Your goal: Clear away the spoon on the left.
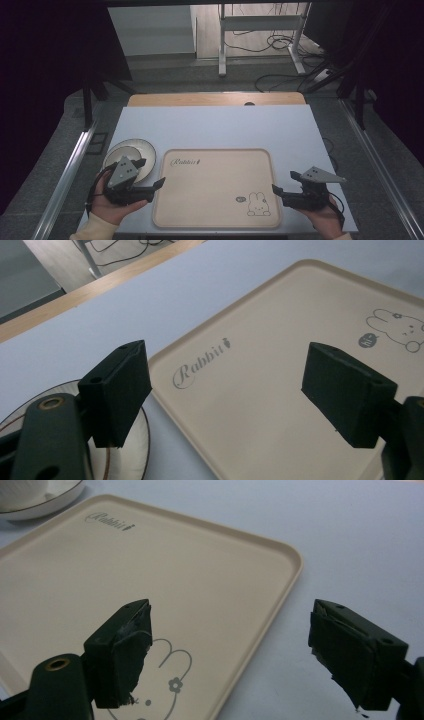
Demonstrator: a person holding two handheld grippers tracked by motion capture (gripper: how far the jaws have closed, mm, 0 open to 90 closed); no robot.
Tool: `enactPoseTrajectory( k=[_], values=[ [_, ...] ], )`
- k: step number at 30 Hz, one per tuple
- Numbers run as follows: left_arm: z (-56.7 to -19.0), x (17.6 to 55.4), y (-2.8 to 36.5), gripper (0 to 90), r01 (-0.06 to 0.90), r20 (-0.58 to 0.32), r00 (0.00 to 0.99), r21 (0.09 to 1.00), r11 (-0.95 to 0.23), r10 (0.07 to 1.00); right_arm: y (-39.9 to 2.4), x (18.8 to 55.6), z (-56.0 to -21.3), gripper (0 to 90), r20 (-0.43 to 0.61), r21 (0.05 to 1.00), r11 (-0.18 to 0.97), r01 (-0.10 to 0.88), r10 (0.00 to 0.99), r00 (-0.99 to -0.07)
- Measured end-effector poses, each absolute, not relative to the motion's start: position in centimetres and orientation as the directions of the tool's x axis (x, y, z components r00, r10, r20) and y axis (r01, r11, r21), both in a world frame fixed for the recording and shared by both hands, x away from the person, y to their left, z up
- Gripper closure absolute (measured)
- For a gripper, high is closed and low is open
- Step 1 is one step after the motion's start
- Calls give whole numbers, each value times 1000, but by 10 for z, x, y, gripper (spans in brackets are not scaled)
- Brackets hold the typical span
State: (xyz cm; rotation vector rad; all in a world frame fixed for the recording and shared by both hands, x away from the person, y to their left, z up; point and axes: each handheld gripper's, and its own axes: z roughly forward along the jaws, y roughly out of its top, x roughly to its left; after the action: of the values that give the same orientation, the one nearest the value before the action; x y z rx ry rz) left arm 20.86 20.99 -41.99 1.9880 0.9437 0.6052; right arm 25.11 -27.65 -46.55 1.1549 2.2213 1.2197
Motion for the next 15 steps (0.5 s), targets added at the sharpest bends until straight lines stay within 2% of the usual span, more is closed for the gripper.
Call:
enactPoseTrajectory(
  k=[15],
  values=[
    [-406, 201, 224, 197, 379, 87, 583, 851, -364, 808, -278, 254, -468, 179, 59, 814, 308, 493, 800, -598]
  ],
)
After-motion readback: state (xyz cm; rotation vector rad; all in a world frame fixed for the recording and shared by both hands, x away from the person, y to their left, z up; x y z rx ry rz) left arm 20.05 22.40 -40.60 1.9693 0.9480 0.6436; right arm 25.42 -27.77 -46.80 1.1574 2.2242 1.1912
